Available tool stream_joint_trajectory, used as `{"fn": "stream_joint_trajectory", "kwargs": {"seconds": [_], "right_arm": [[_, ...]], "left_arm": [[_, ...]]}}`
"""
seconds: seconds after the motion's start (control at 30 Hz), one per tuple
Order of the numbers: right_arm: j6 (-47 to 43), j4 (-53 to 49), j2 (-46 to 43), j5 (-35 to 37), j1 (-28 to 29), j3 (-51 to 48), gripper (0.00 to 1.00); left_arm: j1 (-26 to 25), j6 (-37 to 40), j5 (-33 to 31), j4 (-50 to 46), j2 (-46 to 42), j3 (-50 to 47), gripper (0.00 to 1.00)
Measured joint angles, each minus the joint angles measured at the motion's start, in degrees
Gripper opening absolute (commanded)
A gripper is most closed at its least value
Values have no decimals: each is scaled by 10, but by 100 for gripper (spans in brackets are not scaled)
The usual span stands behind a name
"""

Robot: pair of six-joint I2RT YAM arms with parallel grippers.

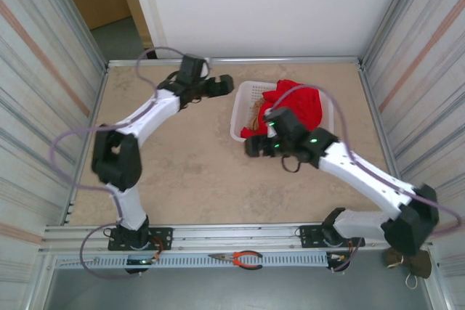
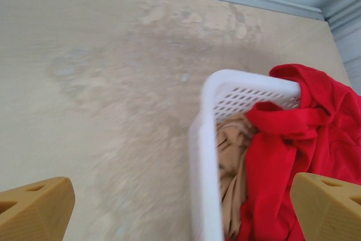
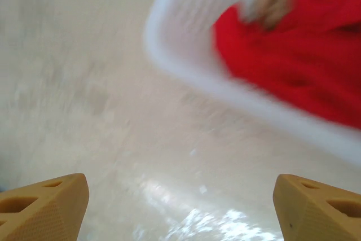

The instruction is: Fold the inside-out t-shirt

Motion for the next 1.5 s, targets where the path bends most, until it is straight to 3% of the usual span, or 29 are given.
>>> {"fn": "stream_joint_trajectory", "kwargs": {"seconds": [0.17, 0.37, 0.5, 0.77, 1.0, 1.17, 1.3, 1.5], "right_arm": [[5, 37, 176, -3, 85, 63, 83], [3, 61, 309, 12, 67, 153, 83], [3, 75, 348, 16, 2, 190, 83], [3, 106, 406, -11, -188, 297, 82], [-9, 105, 277, -62, -268, 249, 86], [-20, 108, 197, -83, -385, 212, 85], [-33, 106, 234, -83, -459, 212, 84], [-37, 85, 346, -84, -485, 259, 81]], "left_arm": [[14, -2, -13, 8, -163, -142, 99], [15, -23, -24, 0, -279, -262, 99], [15, -42, -25, -1, -324, -315, 99], [9, -60, -18, 1, -330, -345, 99], [-31, -60, -14, 15, -302, -345, 99], [-64, -58, -10, 28, -242, -332, 99], [-92, -58, -10, 31, -218, -322, 99], [-125, -60, -12, 35, -216, -313, 99]]}}
